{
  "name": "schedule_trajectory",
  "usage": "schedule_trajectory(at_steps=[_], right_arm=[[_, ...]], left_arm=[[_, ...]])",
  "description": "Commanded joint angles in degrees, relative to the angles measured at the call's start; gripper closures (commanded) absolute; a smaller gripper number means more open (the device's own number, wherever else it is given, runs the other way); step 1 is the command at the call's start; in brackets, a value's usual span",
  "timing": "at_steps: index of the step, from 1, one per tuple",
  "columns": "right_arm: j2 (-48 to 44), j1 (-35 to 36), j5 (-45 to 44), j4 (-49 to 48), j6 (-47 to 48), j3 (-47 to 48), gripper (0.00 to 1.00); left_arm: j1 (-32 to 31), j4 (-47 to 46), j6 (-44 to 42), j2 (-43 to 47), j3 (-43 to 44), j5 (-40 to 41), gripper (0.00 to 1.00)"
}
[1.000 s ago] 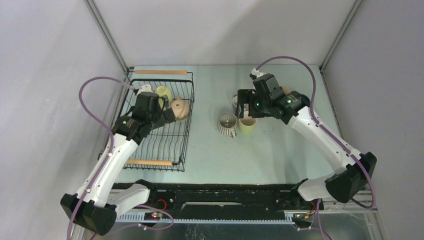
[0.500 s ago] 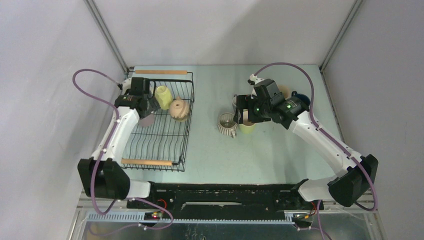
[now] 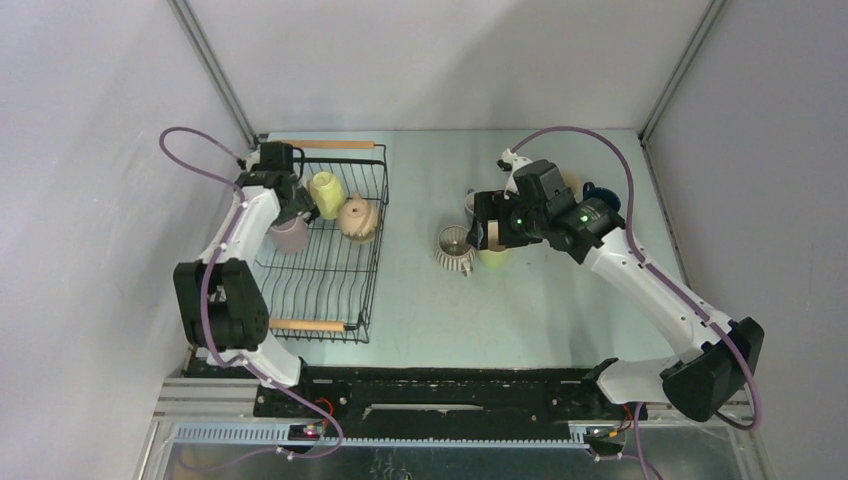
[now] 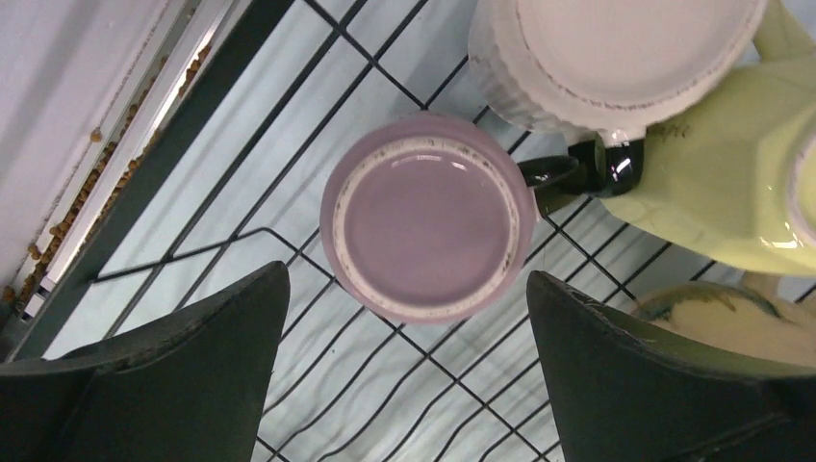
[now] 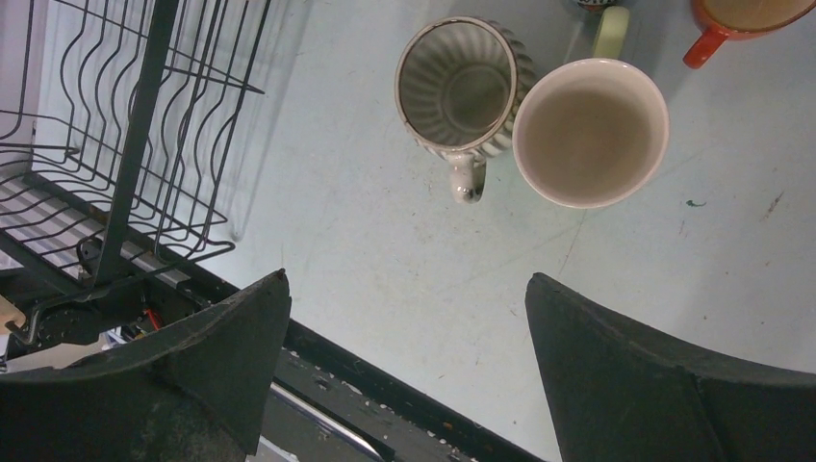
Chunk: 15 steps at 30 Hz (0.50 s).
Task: Unload the cups from the dish rack
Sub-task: Unload the cup from the dish rack.
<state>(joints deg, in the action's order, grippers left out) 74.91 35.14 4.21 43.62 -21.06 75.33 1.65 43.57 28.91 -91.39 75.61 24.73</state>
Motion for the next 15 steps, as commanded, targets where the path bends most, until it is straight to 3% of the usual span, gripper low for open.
schedule_trajectory(at_steps=[1,15], right_arm=[[-2.1,-1.0,1.2,-2.1,1.4,-0.9,0.02],[-1.5,-1.3,2.3,-3.3,1.1,-1.6,0.02]], left_arm=[[2.1,-2.0,-2.0,-2.9,4.3,-0.5,0.0],[3.1,-3.7,-3.9,-8.6,5.6,-4.5,0.0]])
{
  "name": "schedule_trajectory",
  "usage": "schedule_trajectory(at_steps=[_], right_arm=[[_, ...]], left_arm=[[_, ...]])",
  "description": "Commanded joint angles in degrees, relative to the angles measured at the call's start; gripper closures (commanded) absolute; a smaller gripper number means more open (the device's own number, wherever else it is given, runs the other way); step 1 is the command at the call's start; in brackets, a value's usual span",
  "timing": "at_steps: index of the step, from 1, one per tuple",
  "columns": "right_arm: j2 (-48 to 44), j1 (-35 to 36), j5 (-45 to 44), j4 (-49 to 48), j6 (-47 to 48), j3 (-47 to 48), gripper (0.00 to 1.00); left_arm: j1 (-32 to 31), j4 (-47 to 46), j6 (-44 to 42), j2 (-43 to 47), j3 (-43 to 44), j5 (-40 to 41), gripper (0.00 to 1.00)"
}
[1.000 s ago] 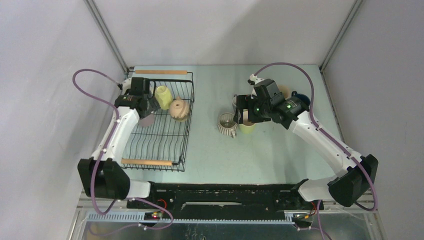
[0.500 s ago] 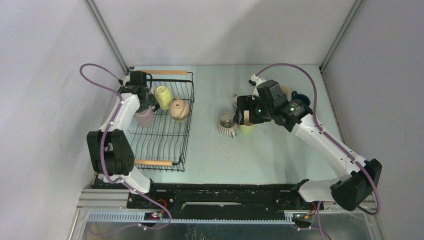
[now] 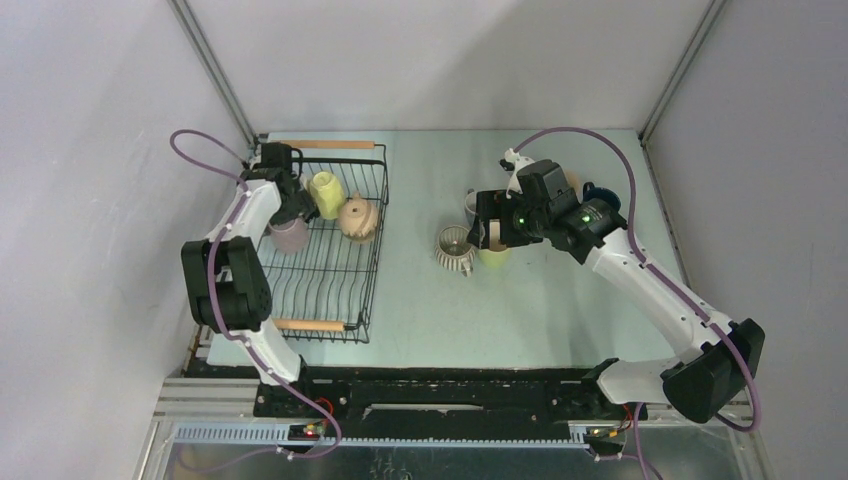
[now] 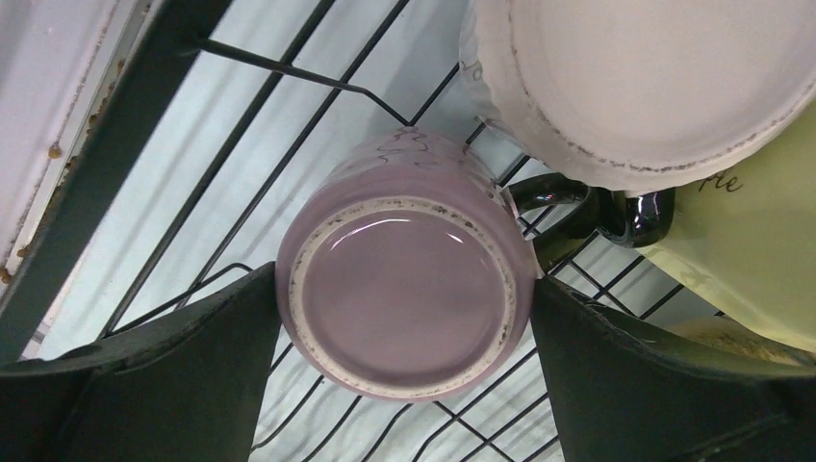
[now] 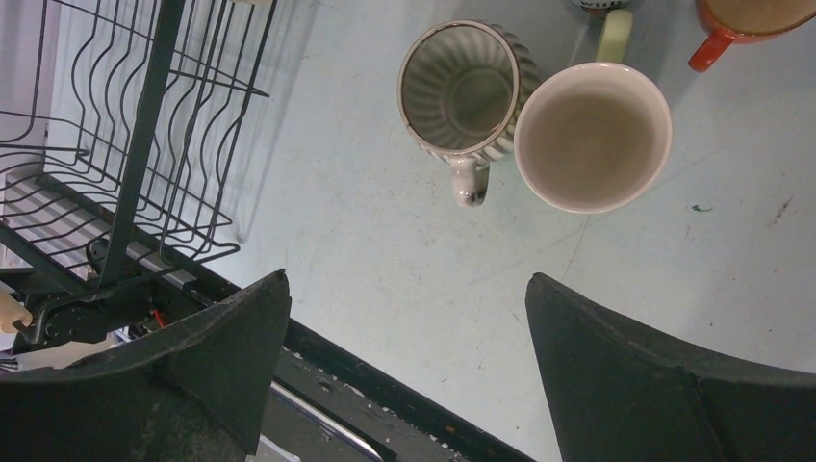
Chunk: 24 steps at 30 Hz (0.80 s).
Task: Unload the cups from the dish rack
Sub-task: Unload the cup from the dish rack.
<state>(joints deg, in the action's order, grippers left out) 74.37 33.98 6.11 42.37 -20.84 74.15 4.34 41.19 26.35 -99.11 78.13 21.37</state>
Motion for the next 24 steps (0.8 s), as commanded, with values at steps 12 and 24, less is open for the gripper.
schedule_trajectory(at_steps=[12,24], right_arm=[[-1.0,-0.4,1.0,-3.3,0.6,-2.1,0.02],[-0.1,0.2,1.9,-4.8,-0.1,-2.3,0.02]], left_arm=[[0.5,-2.2,-0.3,-0.5,2.2,-5.3,0.13],[0.0,1.1,5.1,10.6,-5.3,-10.2,0.41]])
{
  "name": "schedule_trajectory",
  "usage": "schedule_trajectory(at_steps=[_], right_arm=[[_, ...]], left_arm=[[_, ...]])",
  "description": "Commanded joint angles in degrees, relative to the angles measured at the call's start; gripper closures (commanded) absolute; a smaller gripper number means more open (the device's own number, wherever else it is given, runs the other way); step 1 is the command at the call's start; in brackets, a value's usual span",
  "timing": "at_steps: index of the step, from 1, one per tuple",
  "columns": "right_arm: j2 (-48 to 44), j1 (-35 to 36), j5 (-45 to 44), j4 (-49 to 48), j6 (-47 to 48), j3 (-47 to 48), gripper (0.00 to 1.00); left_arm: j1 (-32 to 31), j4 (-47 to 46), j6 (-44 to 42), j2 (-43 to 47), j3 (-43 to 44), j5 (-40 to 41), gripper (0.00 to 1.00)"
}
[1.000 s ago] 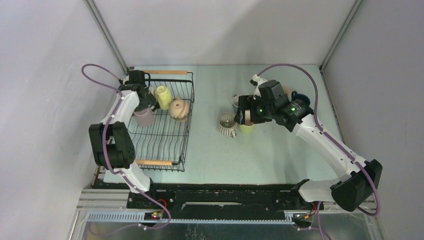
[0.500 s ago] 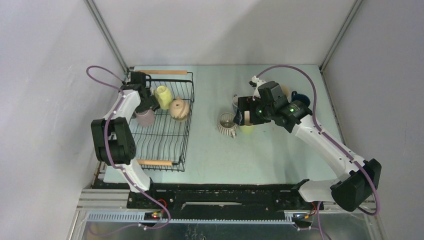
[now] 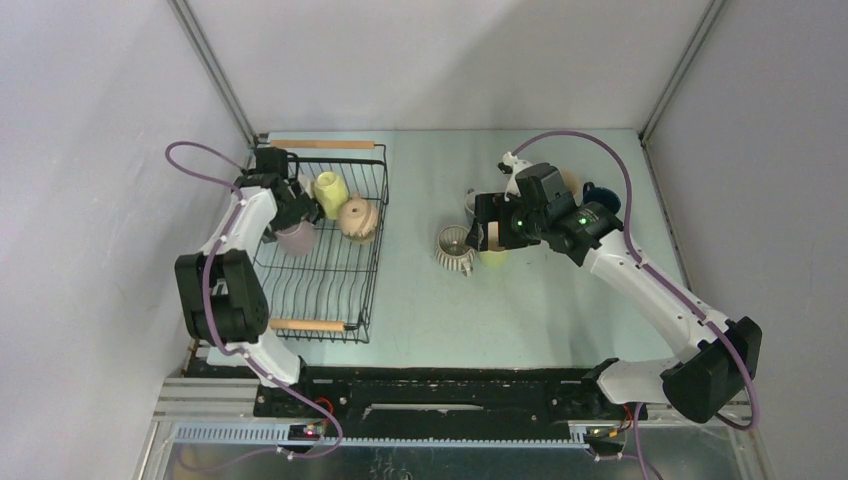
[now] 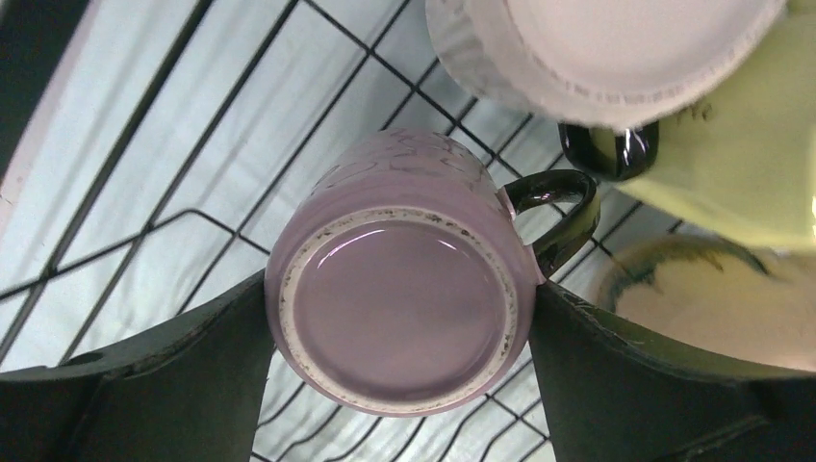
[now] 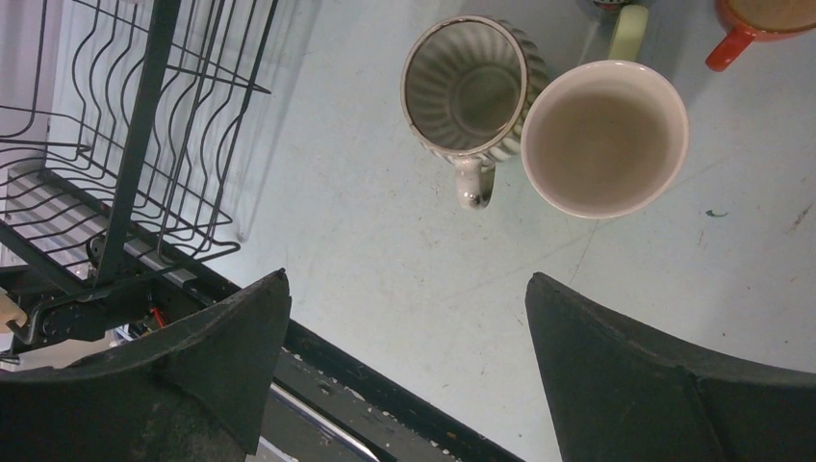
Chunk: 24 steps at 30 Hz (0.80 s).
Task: Unload the cups from the dish rack
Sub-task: Unload the cup from the dish rack.
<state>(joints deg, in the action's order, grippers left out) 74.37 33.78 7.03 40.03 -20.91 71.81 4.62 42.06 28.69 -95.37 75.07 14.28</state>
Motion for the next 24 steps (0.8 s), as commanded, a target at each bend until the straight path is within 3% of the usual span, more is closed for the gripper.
schedule_trajectory(at_steps=[1,15,22,24], right_arm=[[0.1,0.4,1.0,-2.5,-0.1,0.0,0.02],[0.6,2.0,0.6,-2.5,-1.0,0.0,0.02],[0.5,2.3,0.5,-2.5,-0.9,0.0,0.02],[0.7,2.3,0.6,-2.6,-0.8,0.0,0.02]], left_arm=[[-0.4,0.4,3.0,7.4,-2.8,-3.6,0.41],[-6.0,1.4,1.9,6.4,-6.7,-1.7,0.38],[-6.5,1.0,0.1,2.3,-6.2,-0.5,0.06],[-6.4,0.9,-0.3,1.4,-5.8,-0.6,0.01]])
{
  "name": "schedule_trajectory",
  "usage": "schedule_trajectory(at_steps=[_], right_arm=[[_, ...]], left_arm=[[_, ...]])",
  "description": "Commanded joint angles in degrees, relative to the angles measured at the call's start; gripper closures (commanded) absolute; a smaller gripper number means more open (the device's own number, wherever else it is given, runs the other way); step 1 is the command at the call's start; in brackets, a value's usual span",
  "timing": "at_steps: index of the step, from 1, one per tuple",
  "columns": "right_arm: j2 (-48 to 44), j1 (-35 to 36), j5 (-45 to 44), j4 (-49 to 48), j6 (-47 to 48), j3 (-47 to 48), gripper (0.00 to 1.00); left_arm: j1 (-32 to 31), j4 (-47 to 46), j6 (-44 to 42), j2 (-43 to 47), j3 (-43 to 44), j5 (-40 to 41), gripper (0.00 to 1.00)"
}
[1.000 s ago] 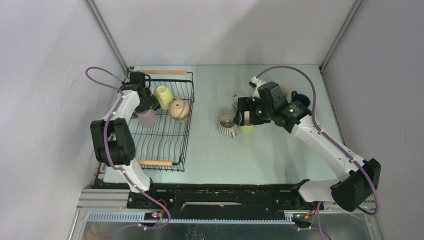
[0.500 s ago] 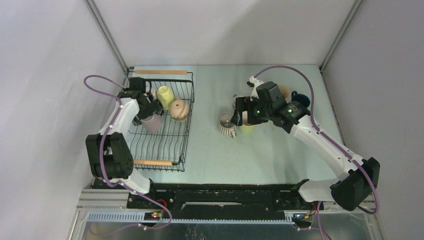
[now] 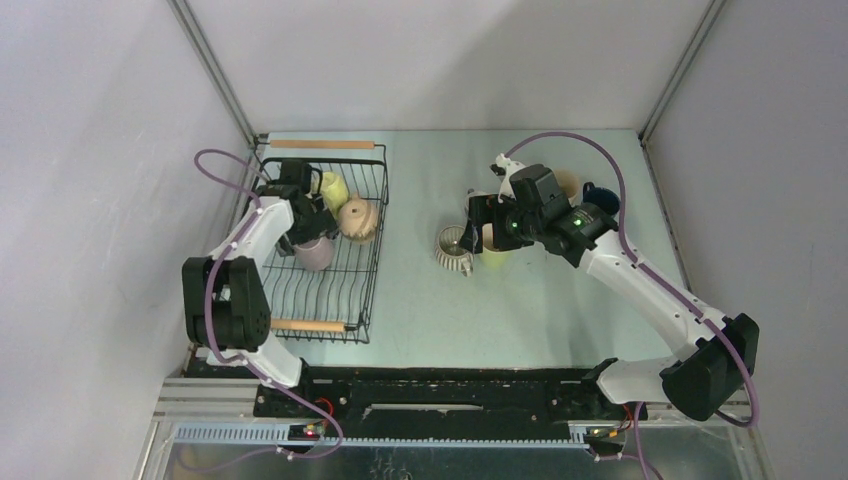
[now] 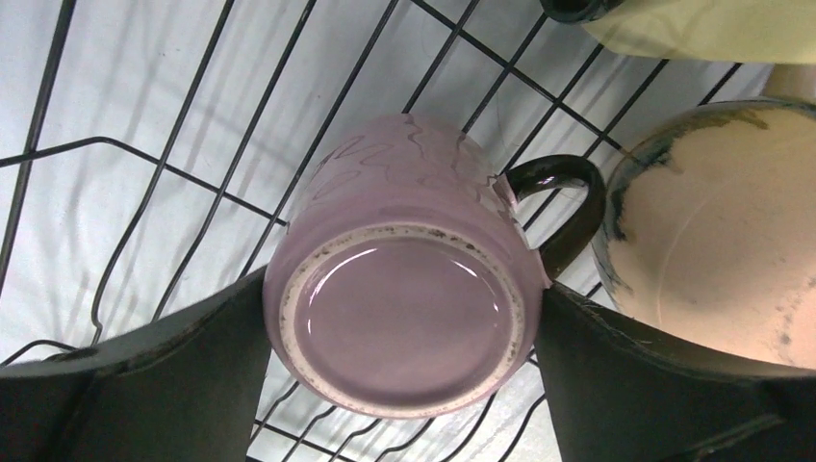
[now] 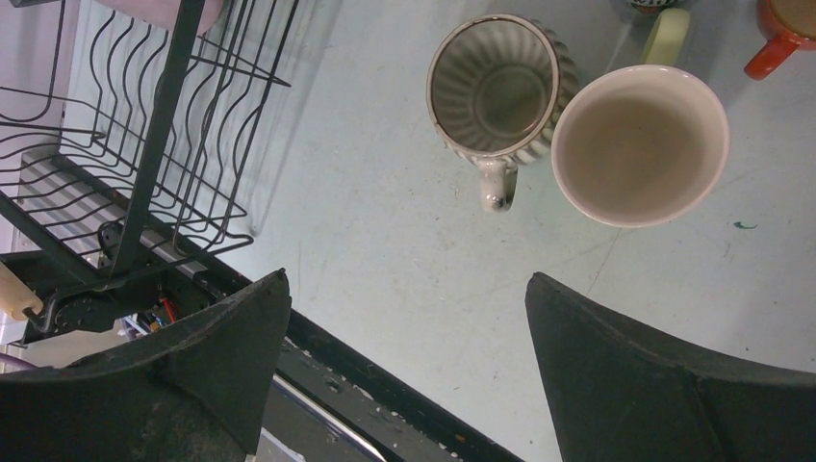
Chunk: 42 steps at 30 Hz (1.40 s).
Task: Unload the cups from the dish rack
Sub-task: Unload the cup from the dish rack.
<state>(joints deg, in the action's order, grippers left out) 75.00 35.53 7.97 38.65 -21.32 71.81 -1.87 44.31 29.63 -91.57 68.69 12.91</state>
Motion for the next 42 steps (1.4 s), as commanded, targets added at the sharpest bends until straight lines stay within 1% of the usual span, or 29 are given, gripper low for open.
schedule_trajectory(at_steps=[1,9,11,12,13,14,15,16,18,19,22,27,34,42], right_arm=[[0.1,0.5,-0.3,-1.2,-0.4,0.0,0.02],[0.2,0.5,-0.4,-1.1,-0.3,0.0,0.02],[0.3,0.5,-0.4,-1.0,-0.3,0.0,0.02],[0.2,0.5,-0.4,-1.0,-0.3,0.0,0.02],[0.3,0.6,-0.4,-0.9,-0.3,0.0,0.02],[0.3,0.6,-0.5,-0.9,-0.3,0.0,0.02],[0.2,0.6,-0.5,-0.8,-0.3,0.0,0.02],[0.2,0.6,-0.6,-0.7,-0.3,0.0,0.02],[0.1,0.6,-0.5,-0.7,-0.3,0.0,0.02],[0.0,0.6,-0.6,-0.8,-0.4,0.0,0.02],[0.0,0.7,-0.5,-1.2,-0.7,0.0,0.02],[0.2,1.4,0.1,-2.9,-1.4,0.0,0.02],[0.4,2.4,2.6,-7.1,-3.9,0.1,0.02],[2.1,6.2,5.4,-17.8,-8.0,0.0,0.02]], left_arm=[[0.0,-1.4,-1.4,-2.9,0.8,0.8,0.0],[0.3,-1.8,-3.0,-4.3,2.1,1.6,0.0],[0.6,-1.7,-3.2,-4.1,2.4,1.9,0.05],[0.6,-1.6,-3.4,-4.0,2.6,2.3,0.09],[0.6,-1.4,-3.7,-3.8,2.8,2.5,0.18],[0.6,-1.2,-3.9,-3.6,3.2,2.7,0.23],[0.6,-0.9,-4.1,-3.4,3.5,2.8,0.32],[0.6,-0.5,-4.3,-3.1,3.8,2.8,0.44],[0.5,0.1,-4.6,-2.4,4.1,2.4,0.59],[0.4,0.4,-4.7,-1.8,4.1,2.2,0.64],[0.1,1.4,-5.1,0.4,3.8,2.1,0.74],[-0.1,3.0,-5.6,5.1,2.9,0.9,0.8],[-0.3,5.0,-5.7,11.1,2.6,-2.6,0.86],[-1.4,7.9,-4.5,16.1,5.4,-7.5,0.86]])
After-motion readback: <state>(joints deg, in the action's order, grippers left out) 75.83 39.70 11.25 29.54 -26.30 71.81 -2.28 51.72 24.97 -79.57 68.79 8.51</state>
